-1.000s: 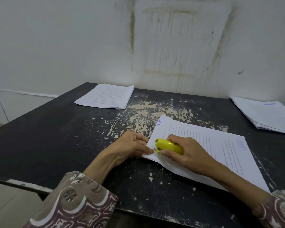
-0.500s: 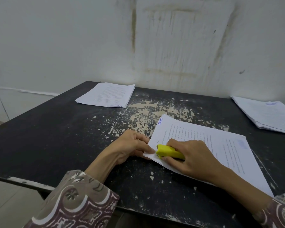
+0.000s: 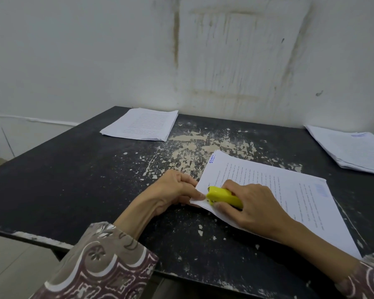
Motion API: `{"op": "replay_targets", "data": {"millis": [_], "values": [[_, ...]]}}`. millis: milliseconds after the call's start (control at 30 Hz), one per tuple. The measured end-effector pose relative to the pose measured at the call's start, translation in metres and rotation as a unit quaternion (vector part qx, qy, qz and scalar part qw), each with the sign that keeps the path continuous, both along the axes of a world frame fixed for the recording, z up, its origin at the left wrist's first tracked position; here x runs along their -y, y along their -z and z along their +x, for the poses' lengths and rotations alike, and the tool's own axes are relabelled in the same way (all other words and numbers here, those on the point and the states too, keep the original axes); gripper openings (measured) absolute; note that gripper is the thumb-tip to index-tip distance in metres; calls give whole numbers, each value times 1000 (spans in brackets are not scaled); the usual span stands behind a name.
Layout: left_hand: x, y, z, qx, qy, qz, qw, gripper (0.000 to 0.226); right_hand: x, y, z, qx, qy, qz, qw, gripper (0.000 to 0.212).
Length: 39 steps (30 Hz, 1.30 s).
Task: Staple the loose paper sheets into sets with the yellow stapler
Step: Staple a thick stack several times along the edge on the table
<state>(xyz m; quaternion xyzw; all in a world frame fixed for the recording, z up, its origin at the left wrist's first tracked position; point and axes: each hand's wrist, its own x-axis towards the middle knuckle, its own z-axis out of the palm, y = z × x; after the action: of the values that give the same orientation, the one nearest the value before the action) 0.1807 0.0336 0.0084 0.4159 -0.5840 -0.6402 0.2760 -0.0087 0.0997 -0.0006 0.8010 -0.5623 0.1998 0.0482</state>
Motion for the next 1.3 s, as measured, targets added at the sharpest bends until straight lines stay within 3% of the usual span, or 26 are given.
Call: {"op": "replay_targets", "data": {"millis": [233,367,567,767,867,1033,1167,1300], "values": [[1,1,-1,-17,3,7,1000,18,5,-2,-5,79,-8,52,996,59],[2,2,-1,-29,5,11,1000,21,8,-4,-6,117,-23,69,990,45],[3,3,-2,-43,7,18,999,21,11,-3,-9,153,-31,77,985,49],[4,5,-4,-63,9,29,998,18,16,-2,-13,226,-54,116,966,41],[4,4,-3,-64,16,34,997,18,17,-3,-14,246,-74,137,957,47],[2,4,-2,-53,22,35,998,20,14,-10,-22,198,-57,132,970,39],[3,4,-2,-39,26,33,998,17,15,-14,-35,23,44,76,996,41],[1,1,-3,-23,32,32,999,18,22,-8,-44,-74,69,38,994,46]]}}
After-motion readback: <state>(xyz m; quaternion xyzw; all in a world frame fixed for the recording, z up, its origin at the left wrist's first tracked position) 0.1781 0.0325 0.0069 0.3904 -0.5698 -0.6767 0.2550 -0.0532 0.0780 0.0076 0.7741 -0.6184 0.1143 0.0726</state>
